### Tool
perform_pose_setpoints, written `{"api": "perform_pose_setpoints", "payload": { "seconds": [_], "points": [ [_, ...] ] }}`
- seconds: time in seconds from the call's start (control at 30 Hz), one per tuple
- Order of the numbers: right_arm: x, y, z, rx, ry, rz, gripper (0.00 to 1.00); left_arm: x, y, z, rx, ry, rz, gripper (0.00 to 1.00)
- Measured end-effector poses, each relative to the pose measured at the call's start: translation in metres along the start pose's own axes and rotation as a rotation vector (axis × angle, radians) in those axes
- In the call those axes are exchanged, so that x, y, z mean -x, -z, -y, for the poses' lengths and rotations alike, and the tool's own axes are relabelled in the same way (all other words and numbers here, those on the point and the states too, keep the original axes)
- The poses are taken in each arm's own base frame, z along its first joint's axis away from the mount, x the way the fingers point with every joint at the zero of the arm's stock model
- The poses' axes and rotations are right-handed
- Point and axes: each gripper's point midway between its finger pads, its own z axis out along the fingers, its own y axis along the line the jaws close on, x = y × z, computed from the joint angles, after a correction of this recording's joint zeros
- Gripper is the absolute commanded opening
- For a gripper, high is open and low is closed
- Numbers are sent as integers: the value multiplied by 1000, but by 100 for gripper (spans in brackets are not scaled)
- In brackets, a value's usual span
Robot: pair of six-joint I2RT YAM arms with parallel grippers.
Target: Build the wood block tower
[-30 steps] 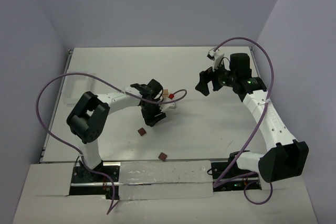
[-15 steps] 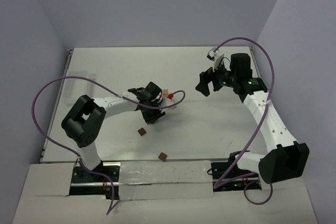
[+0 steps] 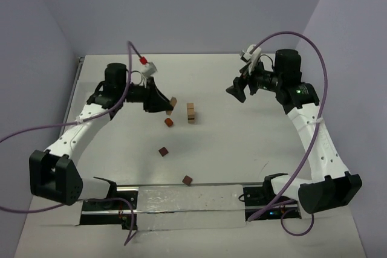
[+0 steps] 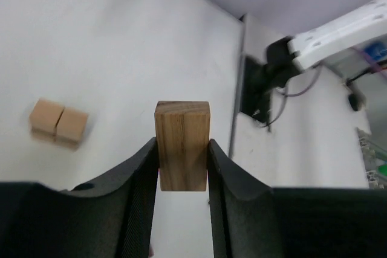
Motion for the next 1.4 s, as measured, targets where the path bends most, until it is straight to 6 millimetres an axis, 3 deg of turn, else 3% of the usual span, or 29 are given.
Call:
{"api": "perform_pose_setpoints", "payload": {
  "seconds": [0.1, 0.17, 0.33, 0.43, 0.6, 0.73, 0.93, 1.17, 1.4],
  "points": [
    [37, 0, -6, 18, 80, 87, 100, 8, 2, 27, -135, 55, 66, 0],
    [58, -3, -18, 42, 140, 161, 100, 18, 6, 32, -174, 203, 109, 0],
    [80, -15, -77, 177, 256, 312, 100, 54, 24, 5, -172, 637, 244, 0],
    [91, -19, -102, 244, 282, 391, 100, 68, 32, 4, -189, 762, 296, 0],
    [105, -24, -115, 266, 271, 513, 100, 85, 41, 32, -242, 767, 343, 0],
    [111, -30, -140, 336, 251, 565, 100, 95, 47, 54, -274, 731, 369, 0],
    [136, -36, -164, 415, 213, 644, 100, 98, 51, 88, -316, 669, 369, 0],
    [155, -37, -186, 486, 218, 686, 100, 92, 51, 104, -340, 661, 353, 0],
    [159, -40, -201, 517, 247, 699, 100, 92, 50, 112, -355, 652, 347, 0]
  ]
}}
